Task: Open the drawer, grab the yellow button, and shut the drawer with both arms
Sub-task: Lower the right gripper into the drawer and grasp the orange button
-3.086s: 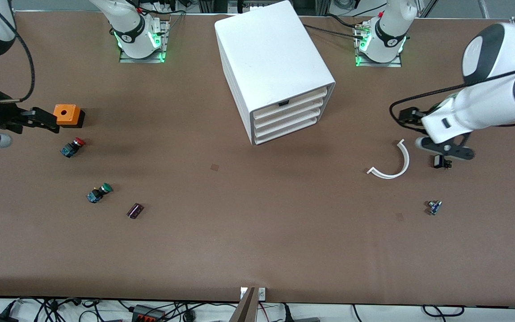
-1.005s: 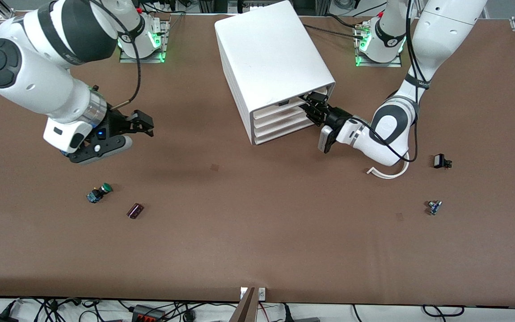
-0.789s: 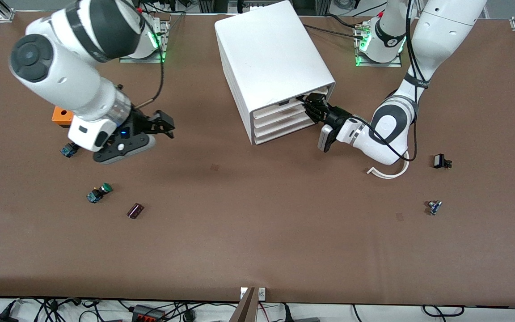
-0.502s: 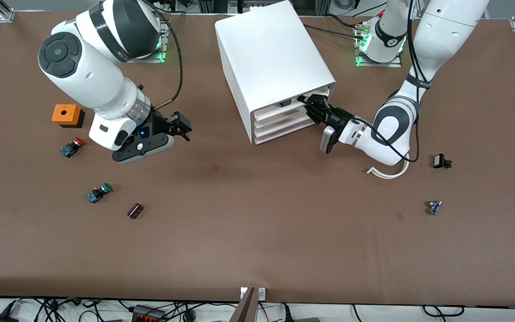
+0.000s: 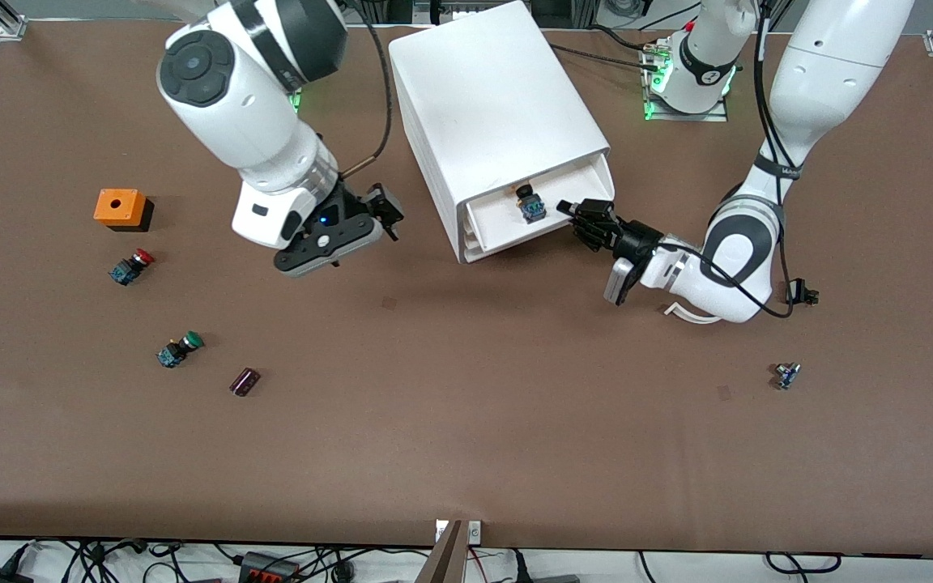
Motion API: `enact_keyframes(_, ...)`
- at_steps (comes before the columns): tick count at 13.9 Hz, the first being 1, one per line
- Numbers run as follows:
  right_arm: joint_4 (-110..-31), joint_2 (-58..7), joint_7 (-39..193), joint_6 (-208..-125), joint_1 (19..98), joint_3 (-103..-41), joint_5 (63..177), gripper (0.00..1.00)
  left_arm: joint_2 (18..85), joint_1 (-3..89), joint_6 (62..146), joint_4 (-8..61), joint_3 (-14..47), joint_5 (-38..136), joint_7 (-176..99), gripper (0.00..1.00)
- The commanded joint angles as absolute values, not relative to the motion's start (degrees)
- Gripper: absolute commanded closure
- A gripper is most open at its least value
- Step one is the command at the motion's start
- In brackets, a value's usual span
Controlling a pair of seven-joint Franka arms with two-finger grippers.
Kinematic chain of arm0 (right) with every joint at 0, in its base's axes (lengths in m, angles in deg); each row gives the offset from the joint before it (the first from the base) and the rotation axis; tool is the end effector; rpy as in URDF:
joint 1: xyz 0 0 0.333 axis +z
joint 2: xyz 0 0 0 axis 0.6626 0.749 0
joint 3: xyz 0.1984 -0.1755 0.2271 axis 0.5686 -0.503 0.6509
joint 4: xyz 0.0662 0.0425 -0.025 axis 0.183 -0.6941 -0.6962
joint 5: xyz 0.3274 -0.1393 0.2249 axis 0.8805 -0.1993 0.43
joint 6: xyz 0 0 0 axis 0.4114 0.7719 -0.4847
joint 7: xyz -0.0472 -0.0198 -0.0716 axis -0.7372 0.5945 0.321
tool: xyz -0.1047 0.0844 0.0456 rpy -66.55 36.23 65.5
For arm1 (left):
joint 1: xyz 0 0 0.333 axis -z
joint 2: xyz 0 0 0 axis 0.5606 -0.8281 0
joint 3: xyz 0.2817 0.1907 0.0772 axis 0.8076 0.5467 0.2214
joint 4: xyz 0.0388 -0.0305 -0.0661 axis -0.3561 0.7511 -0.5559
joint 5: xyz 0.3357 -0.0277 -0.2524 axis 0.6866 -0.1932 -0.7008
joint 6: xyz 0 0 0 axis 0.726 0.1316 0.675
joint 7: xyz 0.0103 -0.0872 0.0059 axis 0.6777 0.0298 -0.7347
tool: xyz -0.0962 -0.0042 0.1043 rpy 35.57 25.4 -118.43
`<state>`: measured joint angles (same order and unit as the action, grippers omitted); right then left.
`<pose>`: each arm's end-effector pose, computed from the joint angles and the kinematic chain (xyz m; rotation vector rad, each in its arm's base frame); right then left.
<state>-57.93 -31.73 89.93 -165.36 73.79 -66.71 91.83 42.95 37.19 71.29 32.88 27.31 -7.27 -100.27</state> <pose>0.6003 0.3937 0.4992 -2.8854 -0.5455 -0.1811 0.5607 -0.2373 0.2269 1.6312 -0.5265 -0.3725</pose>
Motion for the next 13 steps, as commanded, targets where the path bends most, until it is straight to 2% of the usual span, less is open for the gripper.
enact_keyframes(1,-56.5,-30.1,92.4,-167.6,76.2,-67.1,92.5,0.00,39.2,37.3,72.9,26.9,28.1,-6.4,-97.8,0.96)
enact_keyframes(7,-56.5,-28.3,93.5,-172.5,79.6,-67.2,92.4,0.00,37.7,37.1,72.9,22.4,29.5,-3.6,-94.9,0.94)
enact_keyframes(8,-56.5,-28.2,93.5,-173.3,80.1,-67.1,92.4,0.00,37.7,37.1,72.9,22.3,29.7,-3.6,-94.3,0.84)
enact_keyframes(9,-56.5,-27.8,94.2,-174.2,81.0,-67.1,92.4,0.00,37.7,37.2,73.1,22.1,30.0,-3.5,-94.0,0.38)
enact_keyframes(10,-56.4,-27.3,95.4,-175.4,81.9,-67.1,92.4,0.00,37.9,37.1,73.1,22.0,30.0,-3.6,-93.7,0.00)
enact_keyframes(13,-54.0,-24.9,98.2,-176.8,84.6,-67.2,92.0,0.00,39.5,36.3,72.6,21.9,30.3,-3.1,-85.6,0.00)
